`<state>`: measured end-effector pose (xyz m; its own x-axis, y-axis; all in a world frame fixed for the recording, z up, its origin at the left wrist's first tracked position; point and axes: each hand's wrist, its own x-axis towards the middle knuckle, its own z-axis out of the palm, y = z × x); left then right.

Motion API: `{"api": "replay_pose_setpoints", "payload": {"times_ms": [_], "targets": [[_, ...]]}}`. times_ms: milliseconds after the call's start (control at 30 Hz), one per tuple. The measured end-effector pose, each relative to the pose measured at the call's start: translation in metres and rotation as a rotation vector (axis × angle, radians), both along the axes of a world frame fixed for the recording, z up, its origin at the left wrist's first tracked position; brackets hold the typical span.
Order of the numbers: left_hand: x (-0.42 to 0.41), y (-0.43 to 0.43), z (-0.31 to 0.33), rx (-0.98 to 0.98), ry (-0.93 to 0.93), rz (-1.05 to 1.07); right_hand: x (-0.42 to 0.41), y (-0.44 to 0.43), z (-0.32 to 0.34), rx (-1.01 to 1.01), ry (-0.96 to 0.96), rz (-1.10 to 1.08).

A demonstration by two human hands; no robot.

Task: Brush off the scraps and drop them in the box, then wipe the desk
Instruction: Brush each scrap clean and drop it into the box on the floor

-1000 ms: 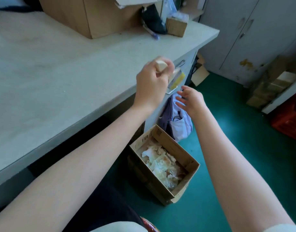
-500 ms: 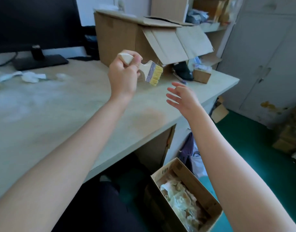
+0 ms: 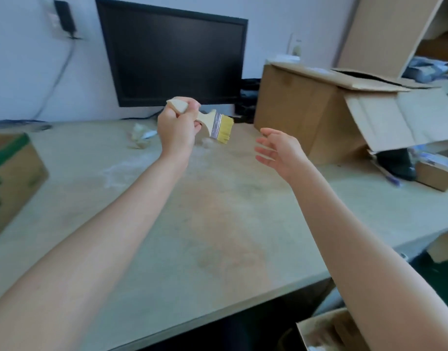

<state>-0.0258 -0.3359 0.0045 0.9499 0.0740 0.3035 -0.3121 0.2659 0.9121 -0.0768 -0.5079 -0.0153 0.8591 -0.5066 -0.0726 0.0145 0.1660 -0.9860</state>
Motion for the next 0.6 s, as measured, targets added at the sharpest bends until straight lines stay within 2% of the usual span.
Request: {"api": "replay_pose_setpoints", "payload": {"times_ms": [267, 600], "targets": [[0.042, 0.051, 0.003, 0.06, 0.013, 0.163, 0.065, 0.05, 0.003, -0.042, 0.054, 0.127], [0.104, 0.07, -0.004, 0.213, 0.022, 0.281, 0.129, 0.044, -0.008, -0.179, 0.261, 0.092]]}}
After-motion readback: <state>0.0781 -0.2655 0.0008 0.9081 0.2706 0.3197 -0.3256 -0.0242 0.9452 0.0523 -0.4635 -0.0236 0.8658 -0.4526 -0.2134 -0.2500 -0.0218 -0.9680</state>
